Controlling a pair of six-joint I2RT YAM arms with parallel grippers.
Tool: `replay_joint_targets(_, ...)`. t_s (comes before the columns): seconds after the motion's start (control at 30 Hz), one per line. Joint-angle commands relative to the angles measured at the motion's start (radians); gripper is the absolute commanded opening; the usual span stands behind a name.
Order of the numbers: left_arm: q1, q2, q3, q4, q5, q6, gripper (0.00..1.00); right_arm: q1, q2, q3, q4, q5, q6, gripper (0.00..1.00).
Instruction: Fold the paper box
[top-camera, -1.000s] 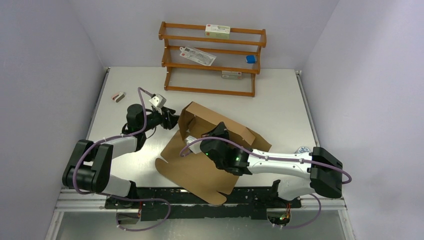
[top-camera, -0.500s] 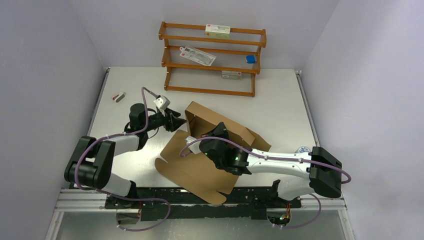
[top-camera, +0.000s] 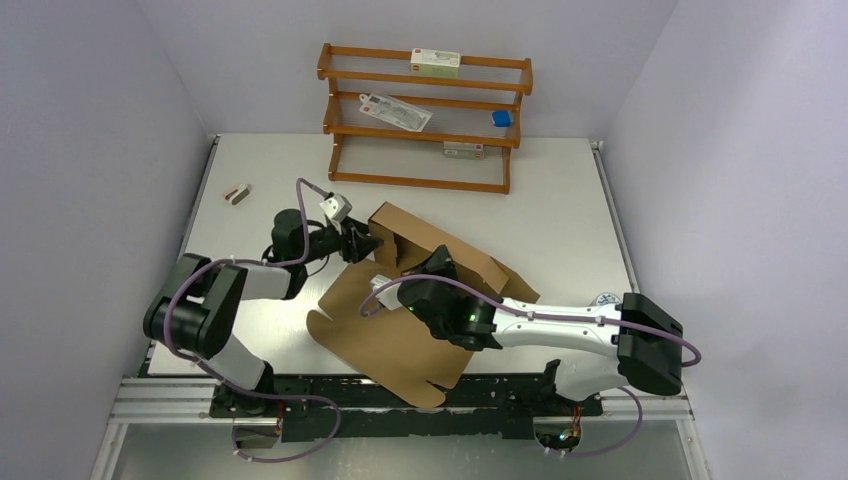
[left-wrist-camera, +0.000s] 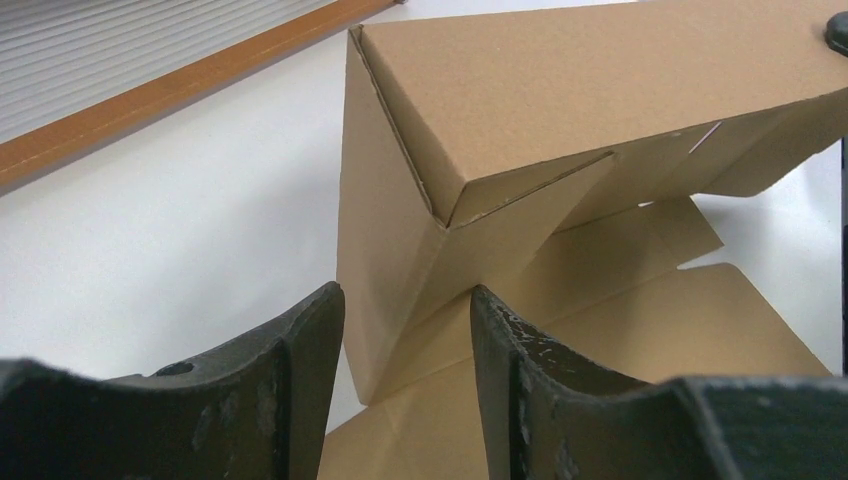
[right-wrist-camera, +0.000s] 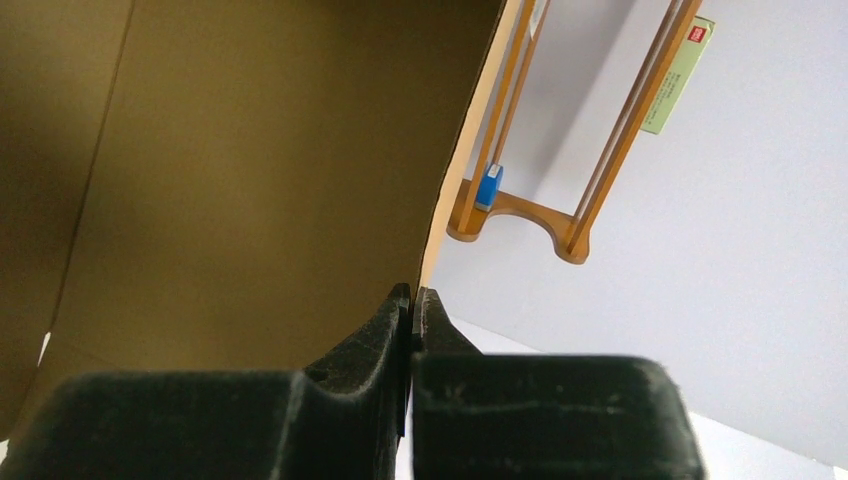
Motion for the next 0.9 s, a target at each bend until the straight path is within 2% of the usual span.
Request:
replay_joint_targets(0.0,-0.014,0.052,0.035,0.142,-0.032,-0.006,0.53,0.022,0.033,-0.035,-0.061,-0.083,-0.041,0.03)
replay_joint_targets(0.23,-0.036,0.084,0.023,0.232,-0.068,-0.011,0.5,0.029,0.065,-0.048,-0.048,-0.05,-0.07,0.03)
replay_joint_targets(0.4,-0.062,0.087,0.046,0.218,-0.098,0.022,0.5,0.033,0.082,-0.037,-0.043,-0.028,-0.079,0.04)
replay_joint_targets(0.87,-0.146,0.056,0.036,0.227,-0.272,0.091,0.36,0.048,0.134,0.035,-0.089,0.022,-0.053,0.05)
